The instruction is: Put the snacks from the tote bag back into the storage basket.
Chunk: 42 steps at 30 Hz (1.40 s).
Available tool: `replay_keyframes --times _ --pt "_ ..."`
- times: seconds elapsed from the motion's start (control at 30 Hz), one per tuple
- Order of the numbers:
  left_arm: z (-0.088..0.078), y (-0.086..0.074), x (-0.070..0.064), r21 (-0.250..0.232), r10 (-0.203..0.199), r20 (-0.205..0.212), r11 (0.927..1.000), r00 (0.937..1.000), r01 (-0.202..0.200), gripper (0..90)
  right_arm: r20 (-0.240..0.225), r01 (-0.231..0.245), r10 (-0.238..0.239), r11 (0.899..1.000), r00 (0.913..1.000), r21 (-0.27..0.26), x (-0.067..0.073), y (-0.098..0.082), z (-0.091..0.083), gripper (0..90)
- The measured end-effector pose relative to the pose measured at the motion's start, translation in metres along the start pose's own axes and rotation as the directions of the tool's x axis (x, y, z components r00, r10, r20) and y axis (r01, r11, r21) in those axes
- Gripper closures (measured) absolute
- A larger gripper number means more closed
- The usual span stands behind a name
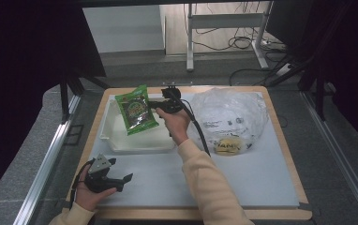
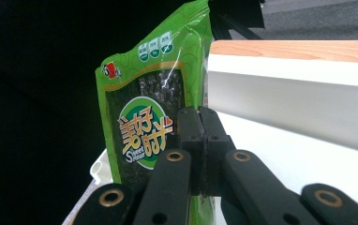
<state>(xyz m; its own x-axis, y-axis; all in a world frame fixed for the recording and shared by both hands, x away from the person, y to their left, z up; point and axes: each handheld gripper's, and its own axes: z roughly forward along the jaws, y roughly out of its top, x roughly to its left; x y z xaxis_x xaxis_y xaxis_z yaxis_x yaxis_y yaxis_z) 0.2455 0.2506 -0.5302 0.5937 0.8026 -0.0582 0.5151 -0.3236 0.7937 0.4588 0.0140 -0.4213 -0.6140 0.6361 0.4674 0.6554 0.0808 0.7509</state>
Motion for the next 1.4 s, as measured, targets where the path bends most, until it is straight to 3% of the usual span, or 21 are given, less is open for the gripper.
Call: replay_keyframes --times 1.0,1.2,1.4 --pt "-0.002 0.001 0.001 -0.011 -0.005 0.008 0.9999 1.0000 0.005 8.8 0.074 -0.049 0.043 0.996 0.9963 0.069 -0.006 -0.023 0.061 89.5" --pt "-0.001 0.001 0.000 -0.005 0.000 0.008 1.0000 1.0000 0.000 8.8 0.105 -0.036 0.026 0.995 0.9941 0.097 -0.007 -0.031 0.074 89.3" --pt "-0.001 0.001 0.000 -0.006 0.001 0.009 1.0000 1.0000 -0.001 8.8 0.118 -0.029 0.015 0.992 0.9929 0.119 -0.006 -0.034 0.077 88.9"
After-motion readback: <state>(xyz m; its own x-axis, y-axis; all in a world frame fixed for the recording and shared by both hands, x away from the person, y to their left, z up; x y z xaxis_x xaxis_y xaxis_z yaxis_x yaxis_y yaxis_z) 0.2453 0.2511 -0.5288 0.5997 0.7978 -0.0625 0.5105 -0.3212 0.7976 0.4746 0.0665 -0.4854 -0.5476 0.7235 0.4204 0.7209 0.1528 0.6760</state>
